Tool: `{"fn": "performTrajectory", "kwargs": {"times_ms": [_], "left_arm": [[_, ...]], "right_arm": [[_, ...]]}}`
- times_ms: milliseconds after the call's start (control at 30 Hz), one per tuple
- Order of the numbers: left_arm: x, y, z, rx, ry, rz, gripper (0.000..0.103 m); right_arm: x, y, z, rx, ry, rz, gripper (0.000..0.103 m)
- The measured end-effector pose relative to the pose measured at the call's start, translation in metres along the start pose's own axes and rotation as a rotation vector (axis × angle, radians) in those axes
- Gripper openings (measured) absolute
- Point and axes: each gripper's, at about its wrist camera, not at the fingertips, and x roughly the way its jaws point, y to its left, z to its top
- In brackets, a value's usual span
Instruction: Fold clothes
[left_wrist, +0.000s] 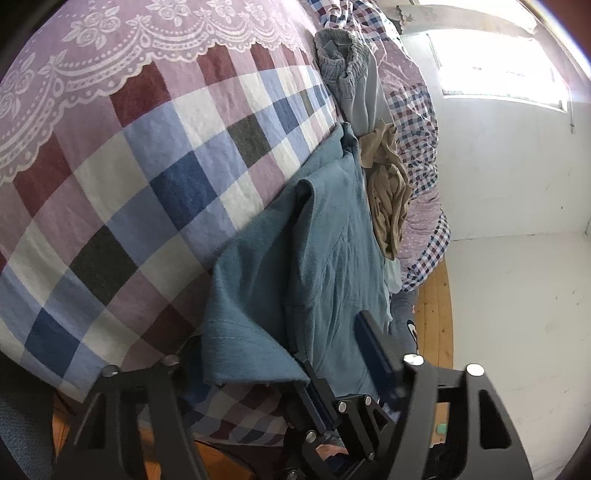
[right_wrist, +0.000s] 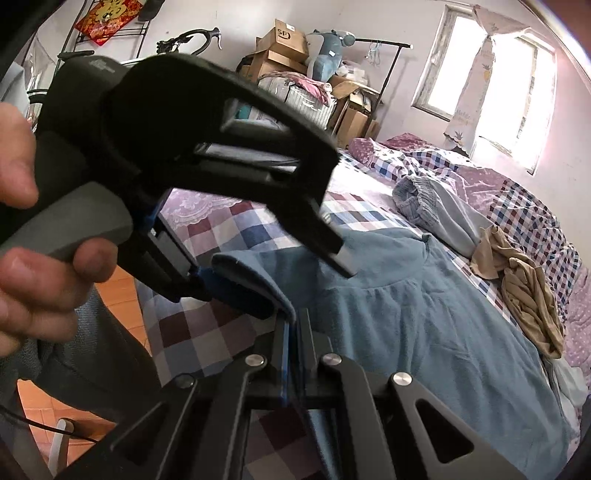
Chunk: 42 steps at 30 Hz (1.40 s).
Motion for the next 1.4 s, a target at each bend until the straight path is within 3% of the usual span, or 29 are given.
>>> {"fn": "performTrajectory", "kwargs": {"times_ms": [133,200,233,267,333,367,533,600,667,700,1133,1400], "left_arm": [[0.000,0.000,0.000,0.001,-0.005,0.008,0.051],[0.002,-0.001,0.001,-0.005,-0.004,-0.001,0.050],[0.003,-0.001,0.001,-0.008,-0.005,-0.003,0.043],[0.003,0.000,0.001,-0.009,-0.005,-0.001,0.030],[0.002,0.002,0.002,-0.019,-0.011,0.005,0.026],[0.002,0.003,0.002,-0.024,-0.015,0.003,0.018],[0.000,0.000,0.003,-0.015,-0.031,-0.002,0.010],[0.000,0.000,0.003,-0.029,-0.023,-0.010,0.010],[0.001,0.002,0.003,-0.045,-0.014,-0.017,0.010],[0.001,0.002,0.003,-0.053,-0.010,-0.021,0.010],[0.001,0.003,0.006,-0.099,0.030,-0.073,0.007],[0.002,-0.002,0.009,-0.101,0.045,-0.109,0.007]], "right_arm": [[-0.002,-0.001,0.000,0.002,-0.006,0.004,0.002],[-0.003,0.000,0.000,-0.002,-0.007,0.006,0.002],[-0.003,0.001,0.000,-0.004,-0.008,0.007,0.002],[-0.004,0.001,0.000,-0.006,-0.009,0.007,0.002],[-0.005,0.002,0.000,-0.012,-0.011,0.005,0.002],[-0.005,0.003,0.000,-0.015,-0.013,0.003,0.002],[-0.007,0.008,0.000,-0.047,-0.024,-0.036,0.005],[-0.008,0.009,-0.001,-0.058,-0.031,-0.057,0.015],[-0.009,0.010,-0.001,-0.061,-0.035,-0.063,0.041],[-0.010,0.010,-0.002,-0.060,-0.037,-0.063,0.044],[-0.013,0.007,0.000,-0.056,-0.036,-0.072,0.046],[-0.015,0.001,-0.004,-0.049,-0.030,-0.096,0.052]]}}
